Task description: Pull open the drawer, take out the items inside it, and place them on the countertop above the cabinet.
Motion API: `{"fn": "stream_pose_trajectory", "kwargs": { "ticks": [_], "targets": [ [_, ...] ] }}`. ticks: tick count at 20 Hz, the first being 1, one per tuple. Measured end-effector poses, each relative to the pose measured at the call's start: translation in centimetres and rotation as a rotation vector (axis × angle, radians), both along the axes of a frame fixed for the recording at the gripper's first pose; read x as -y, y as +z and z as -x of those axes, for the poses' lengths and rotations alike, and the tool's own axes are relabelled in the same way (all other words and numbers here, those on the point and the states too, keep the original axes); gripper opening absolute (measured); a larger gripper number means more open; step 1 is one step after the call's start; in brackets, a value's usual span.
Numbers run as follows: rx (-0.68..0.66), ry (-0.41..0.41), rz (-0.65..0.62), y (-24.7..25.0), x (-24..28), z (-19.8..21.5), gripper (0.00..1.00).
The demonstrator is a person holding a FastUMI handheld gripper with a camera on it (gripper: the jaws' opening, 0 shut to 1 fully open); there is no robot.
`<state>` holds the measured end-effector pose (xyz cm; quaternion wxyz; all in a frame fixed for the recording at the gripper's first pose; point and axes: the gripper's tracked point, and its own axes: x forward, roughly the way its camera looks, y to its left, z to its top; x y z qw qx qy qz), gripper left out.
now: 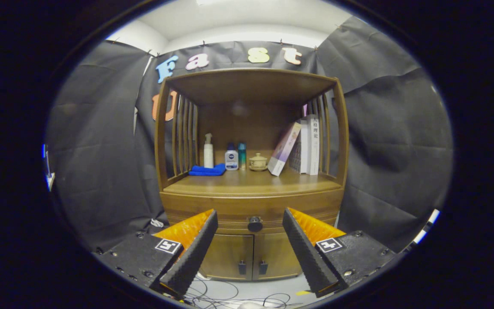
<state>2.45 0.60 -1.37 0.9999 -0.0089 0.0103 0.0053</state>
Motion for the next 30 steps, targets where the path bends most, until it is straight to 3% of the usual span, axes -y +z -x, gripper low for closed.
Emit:
{"fn": "stream_pose_trajectory", "kwargs": {
  "ticks": [17, 23, 26, 30],
  "targets": [
    [-0.098, -0.013, 0.058, -9.9, 2.1, -13.3, 1.0],
    [-0.122, -0.019, 0.028, -10.9, 2.4, -17.3, 0.99],
    [-0.123, -0.012, 0.024, -11.0, 2.1, -18.2, 0.83],
    [-0.124, -0.017, 0.019, -11.1, 2.0, -19.1, 0.72]
  ]
}}
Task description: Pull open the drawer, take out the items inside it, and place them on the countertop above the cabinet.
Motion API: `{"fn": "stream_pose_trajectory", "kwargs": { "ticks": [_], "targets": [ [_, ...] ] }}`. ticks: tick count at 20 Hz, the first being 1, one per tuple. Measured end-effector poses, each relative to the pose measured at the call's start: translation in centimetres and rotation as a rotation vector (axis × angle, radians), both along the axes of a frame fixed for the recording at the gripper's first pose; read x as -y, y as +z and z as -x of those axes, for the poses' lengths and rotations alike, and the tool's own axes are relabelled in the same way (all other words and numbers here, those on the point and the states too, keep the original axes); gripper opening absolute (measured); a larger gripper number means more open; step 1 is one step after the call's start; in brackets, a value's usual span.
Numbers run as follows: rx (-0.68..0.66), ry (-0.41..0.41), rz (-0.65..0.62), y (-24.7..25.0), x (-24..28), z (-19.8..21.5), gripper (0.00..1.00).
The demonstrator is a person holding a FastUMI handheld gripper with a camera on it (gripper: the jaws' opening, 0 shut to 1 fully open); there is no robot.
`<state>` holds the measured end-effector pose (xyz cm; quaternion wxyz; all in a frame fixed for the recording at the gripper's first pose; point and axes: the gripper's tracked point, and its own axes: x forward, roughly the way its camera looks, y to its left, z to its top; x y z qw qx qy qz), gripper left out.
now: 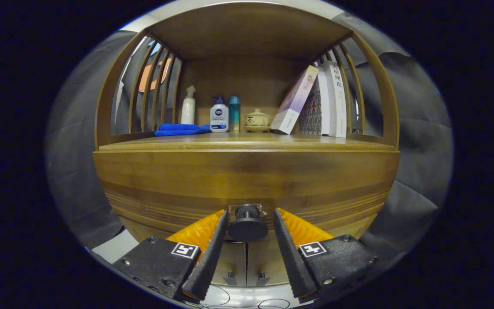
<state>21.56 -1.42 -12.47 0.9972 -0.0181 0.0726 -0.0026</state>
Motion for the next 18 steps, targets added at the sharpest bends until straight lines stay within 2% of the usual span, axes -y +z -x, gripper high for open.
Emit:
{"fn": "stream_pose_trajectory", "kwargs": {
  "ticks": [5, 9, 18],
  "targets": [
    [-0.001, -0.01, 0.002, -0.4, -0.17, -0.01, 0.63],
    [-0.021, -0.012, -0.066, -0.49, -0.19, 0.05, 0.52],
    [-0.04, -0.012, 0.011, -0.38, -0.14, 0.28, 0.4]
  ]
}}
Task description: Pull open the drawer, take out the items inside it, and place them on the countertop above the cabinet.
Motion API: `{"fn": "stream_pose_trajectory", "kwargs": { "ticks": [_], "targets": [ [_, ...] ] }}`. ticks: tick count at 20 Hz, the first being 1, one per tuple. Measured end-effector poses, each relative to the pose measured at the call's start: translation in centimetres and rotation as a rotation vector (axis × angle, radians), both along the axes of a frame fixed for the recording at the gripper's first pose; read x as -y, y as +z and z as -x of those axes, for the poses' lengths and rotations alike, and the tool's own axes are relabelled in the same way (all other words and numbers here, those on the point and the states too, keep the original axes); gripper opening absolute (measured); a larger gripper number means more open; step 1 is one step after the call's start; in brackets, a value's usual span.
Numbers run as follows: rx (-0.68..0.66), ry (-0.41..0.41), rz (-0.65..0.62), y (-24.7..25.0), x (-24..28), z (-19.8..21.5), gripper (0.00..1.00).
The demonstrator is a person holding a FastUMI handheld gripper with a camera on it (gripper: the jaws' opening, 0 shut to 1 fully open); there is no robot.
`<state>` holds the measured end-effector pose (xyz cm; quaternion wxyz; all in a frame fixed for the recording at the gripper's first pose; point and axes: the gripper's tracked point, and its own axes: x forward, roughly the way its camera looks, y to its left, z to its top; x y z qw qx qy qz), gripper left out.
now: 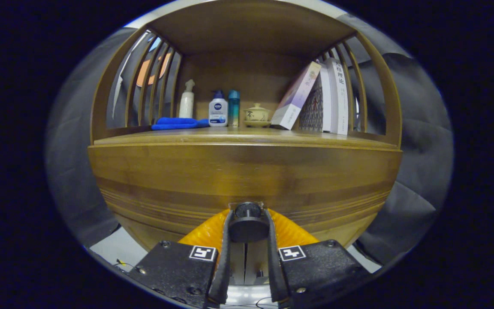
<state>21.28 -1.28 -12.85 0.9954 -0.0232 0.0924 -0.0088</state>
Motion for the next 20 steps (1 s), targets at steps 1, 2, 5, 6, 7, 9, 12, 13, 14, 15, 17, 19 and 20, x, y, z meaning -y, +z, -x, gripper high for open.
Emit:
{"fn": "stream_pose_trajectory", "kwargs": {
  "ticks": [1, 2, 5, 6, 7, 9, 12, 13, 14, 15, 17, 19, 20],
  "targets": [
    [-0.001, 0.001, -0.003, 0.0, 0.0, 0.1, 0.4],
    [-0.001, -0.001, 0.0, 0.1, 0.1, 0.2, 0.39],
    [0.002, -0.002, 0.013, 0.0, 0.1, 0.9, 0.39],
    [0.0, 0.0, 0.01, -0.1, 0.1, 1.2, 0.39],
    [-0.001, 0.002, 0.009, -0.1, 0.2, 1.7, 0.39],
    [-0.001, 0.005, 0.009, -0.2, 0.2, 2.6, 0.39],
    [-0.001, 0.01, 0.002, -0.4, 0.2, 4.3, 0.38],
    [0.0, 0.011, 0.0, -0.4, 0.3, 4.8, 0.38],
    [0.002, 0.013, 0.001, -0.4, 0.3, 5.4, 0.38],
    [0.002, 0.013, 0.001, -0.6, 0.3, 6.0, 0.38],
    [0.002, 0.015, 0.0, -0.7, 0.3, 7.2, 0.38],
    [0.003, 0.015, -0.004, -0.7, 0.5, 8.3, 0.38],
    [0.004, 0.015, -0.005, -0.8, 0.6, 8.8, 0.38]
  ]
}}
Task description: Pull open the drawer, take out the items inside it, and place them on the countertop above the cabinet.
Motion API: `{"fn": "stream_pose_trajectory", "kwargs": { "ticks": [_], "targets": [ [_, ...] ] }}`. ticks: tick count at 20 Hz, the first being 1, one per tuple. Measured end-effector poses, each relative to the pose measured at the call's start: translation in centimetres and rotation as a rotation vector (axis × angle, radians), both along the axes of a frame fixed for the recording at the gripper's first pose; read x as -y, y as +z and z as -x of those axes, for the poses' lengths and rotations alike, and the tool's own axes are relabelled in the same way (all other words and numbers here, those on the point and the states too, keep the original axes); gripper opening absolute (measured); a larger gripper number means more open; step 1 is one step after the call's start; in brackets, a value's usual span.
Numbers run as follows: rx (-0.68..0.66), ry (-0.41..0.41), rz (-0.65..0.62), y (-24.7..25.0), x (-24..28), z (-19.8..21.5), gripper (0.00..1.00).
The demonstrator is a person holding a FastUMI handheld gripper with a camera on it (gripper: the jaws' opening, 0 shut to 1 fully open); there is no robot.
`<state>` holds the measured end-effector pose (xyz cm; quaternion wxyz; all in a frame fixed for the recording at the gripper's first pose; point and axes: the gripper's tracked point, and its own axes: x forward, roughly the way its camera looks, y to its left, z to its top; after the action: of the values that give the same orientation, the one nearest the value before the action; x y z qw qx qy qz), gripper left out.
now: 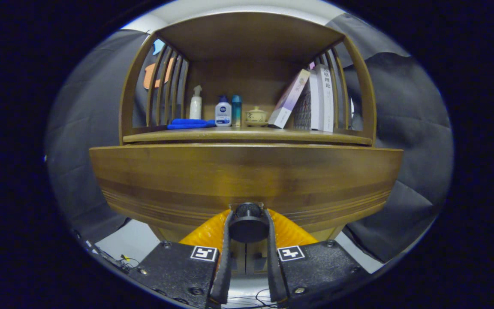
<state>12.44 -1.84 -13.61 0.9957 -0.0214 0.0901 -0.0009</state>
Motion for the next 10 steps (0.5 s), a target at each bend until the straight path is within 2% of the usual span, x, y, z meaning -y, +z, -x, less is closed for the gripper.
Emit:
{"fn": "stream_pose_trajectory", "kwargs": {
  "ticks": [10],
  "targets": [
    [-0.021, 0.003, -0.016, -1.0, 0.6, 4.8, 0.38]
  ]
}}
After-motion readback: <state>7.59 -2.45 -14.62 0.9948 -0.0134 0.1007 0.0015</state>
